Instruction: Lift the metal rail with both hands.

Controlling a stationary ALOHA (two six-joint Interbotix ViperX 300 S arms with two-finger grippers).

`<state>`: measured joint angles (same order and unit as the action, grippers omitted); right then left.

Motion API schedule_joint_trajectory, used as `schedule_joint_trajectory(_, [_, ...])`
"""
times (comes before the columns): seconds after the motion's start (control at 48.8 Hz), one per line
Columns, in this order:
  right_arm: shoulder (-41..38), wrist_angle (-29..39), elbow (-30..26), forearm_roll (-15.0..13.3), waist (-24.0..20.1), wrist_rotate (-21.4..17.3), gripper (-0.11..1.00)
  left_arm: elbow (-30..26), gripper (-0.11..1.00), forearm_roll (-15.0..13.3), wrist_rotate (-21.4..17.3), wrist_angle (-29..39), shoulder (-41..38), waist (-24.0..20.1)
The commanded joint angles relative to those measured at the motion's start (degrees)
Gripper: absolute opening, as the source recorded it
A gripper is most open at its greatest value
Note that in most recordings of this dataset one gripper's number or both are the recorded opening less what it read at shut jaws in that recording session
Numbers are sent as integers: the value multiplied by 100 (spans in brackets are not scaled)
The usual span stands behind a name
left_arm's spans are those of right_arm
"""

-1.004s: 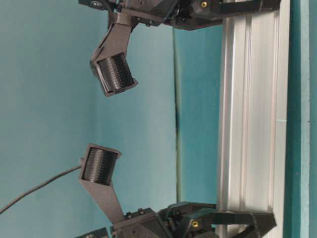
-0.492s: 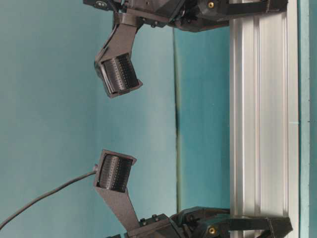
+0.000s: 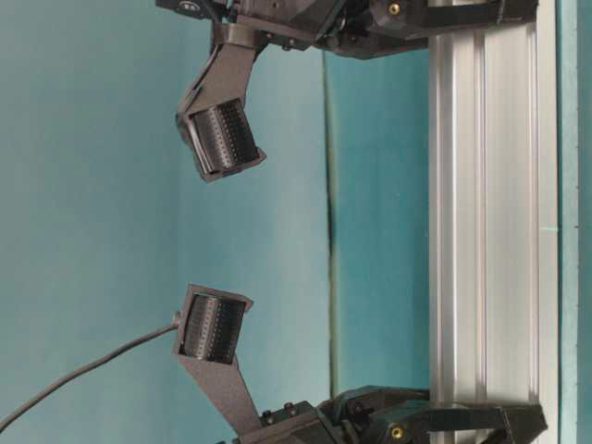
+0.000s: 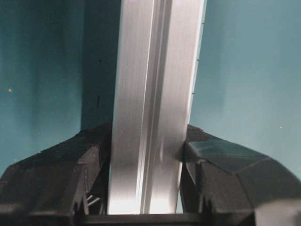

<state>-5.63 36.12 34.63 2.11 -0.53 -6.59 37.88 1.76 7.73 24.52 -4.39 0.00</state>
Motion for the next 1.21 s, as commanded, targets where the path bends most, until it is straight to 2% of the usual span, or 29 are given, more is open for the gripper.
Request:
schedule_joint_trajectory(0.0, [-18,-70,0,62,-105,-62,39,-35,37,-9,44,-176,44,-18])
schedule_joint_trajectory(0.553, [-9,-132,53,105,-97,-70,39,-44,37,-9,114,-105,79,44])
schedule_joint_trajectory(0.942, [-9,-202,62,193,-105,-193,39,70,37,-18,141,-554,97,158])
schedule_joint_trajectory(0.983, [-9,-193,62,193,-97,-202,39,79,45,-9,141,-554,97,158])
schedule_joint_trajectory(1.086, [0,-193,70,193,-88,-237,41,141,76,-9,53,-554,123,149])
schedule_joint_trajectory(1.147, [0,-185,88,193,-88,-246,54,176,90,-9,0,-554,141,141])
schedule_joint_trajectory(1.188, [9,-193,114,185,-88,-246,67,193,91,-9,-44,-554,176,141])
